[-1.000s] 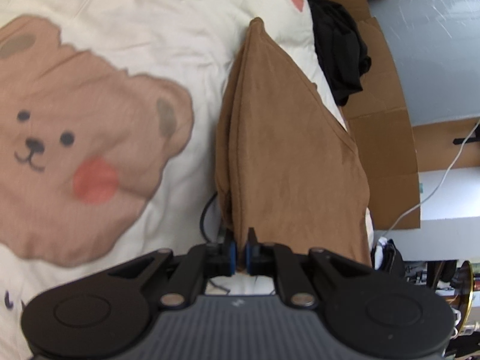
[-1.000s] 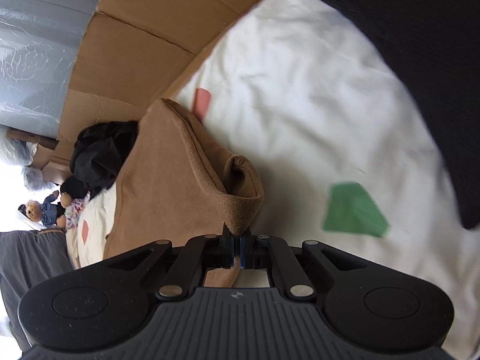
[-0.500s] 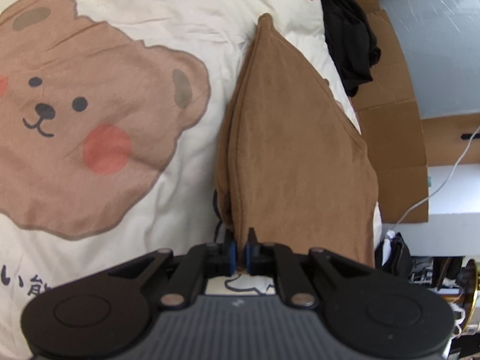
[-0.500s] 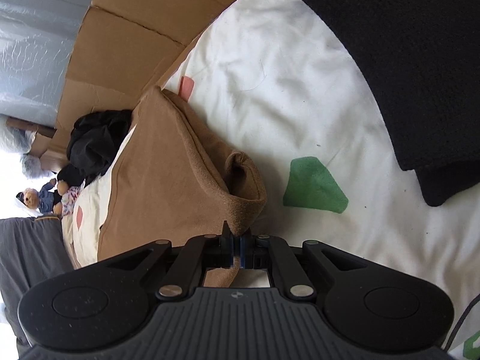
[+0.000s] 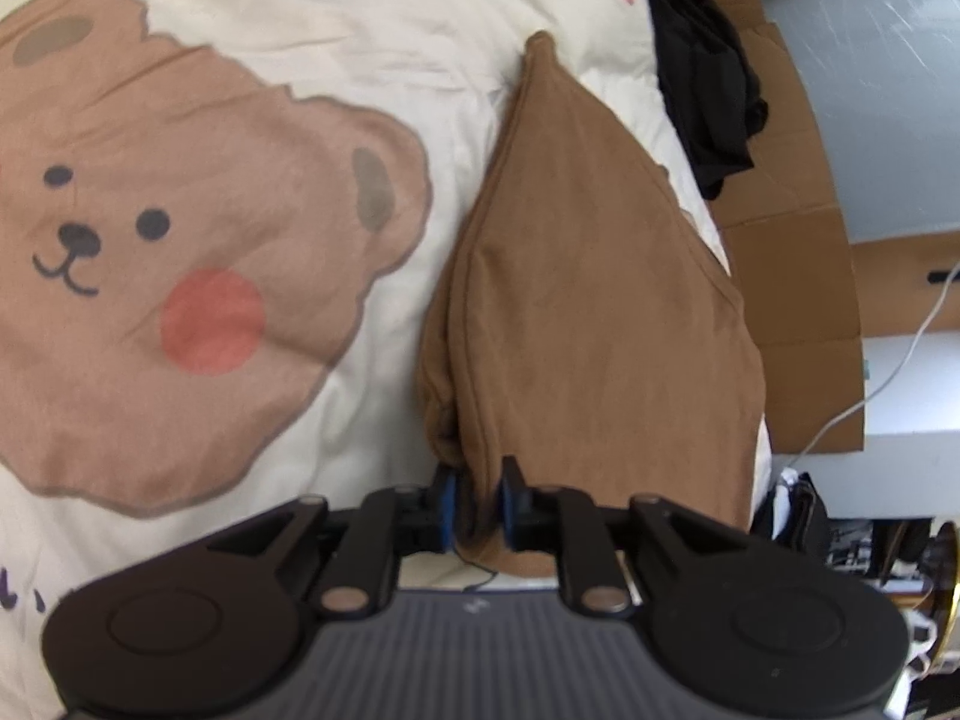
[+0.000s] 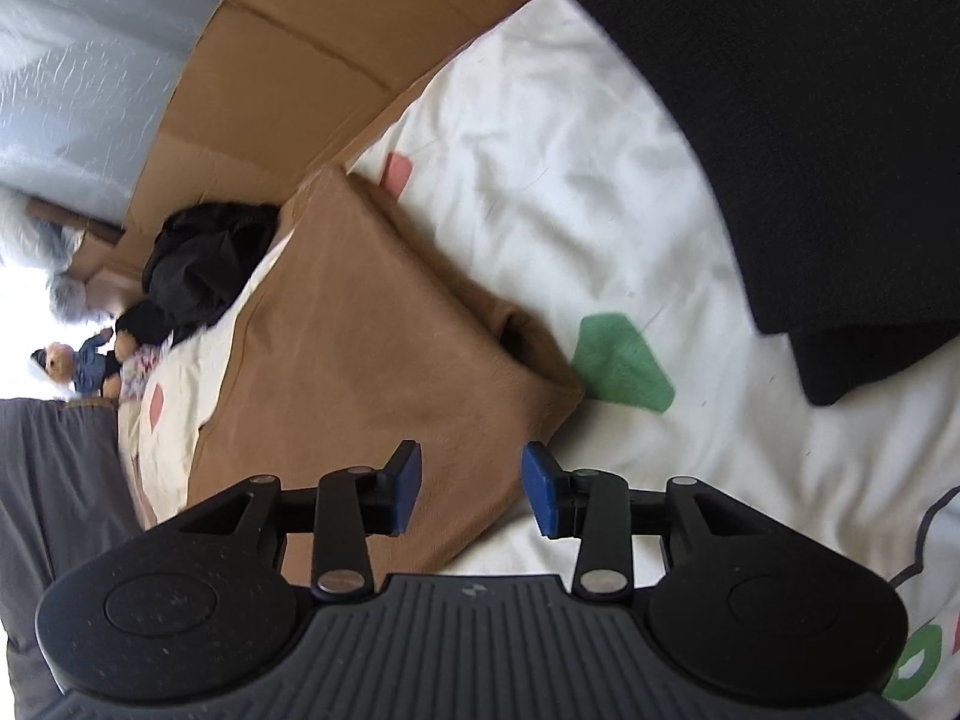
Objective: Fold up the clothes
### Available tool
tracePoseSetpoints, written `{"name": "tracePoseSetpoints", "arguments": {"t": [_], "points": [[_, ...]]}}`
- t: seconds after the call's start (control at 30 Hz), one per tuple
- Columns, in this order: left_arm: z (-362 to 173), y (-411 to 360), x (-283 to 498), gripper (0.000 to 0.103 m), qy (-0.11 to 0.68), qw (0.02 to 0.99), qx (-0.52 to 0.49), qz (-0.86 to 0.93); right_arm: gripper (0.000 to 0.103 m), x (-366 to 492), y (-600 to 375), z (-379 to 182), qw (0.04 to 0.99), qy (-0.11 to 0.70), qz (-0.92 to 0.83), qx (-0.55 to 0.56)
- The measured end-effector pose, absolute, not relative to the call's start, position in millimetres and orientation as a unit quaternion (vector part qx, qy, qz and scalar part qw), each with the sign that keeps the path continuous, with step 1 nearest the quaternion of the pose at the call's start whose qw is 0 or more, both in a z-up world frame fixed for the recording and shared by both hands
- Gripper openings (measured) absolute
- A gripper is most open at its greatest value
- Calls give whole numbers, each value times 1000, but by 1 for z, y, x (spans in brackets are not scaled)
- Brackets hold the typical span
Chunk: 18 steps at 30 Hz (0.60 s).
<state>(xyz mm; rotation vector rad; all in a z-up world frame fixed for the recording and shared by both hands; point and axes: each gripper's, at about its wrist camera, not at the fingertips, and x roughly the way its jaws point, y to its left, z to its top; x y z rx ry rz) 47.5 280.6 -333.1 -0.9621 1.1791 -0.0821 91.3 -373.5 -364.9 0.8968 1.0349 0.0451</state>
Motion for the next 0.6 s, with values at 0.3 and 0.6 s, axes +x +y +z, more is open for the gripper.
{"name": "tracePoseSetpoints", "arguments": {"t": [0.3, 0.6], "points": [[-344, 294, 56, 58, 529, 729, -433, -46, 42, 92, -368, -367, 778, 492, 20, 390], [-363, 288, 79, 58, 551, 717, -414, -108, 42, 93, -363, -364, 780, 494, 27, 383]]}}
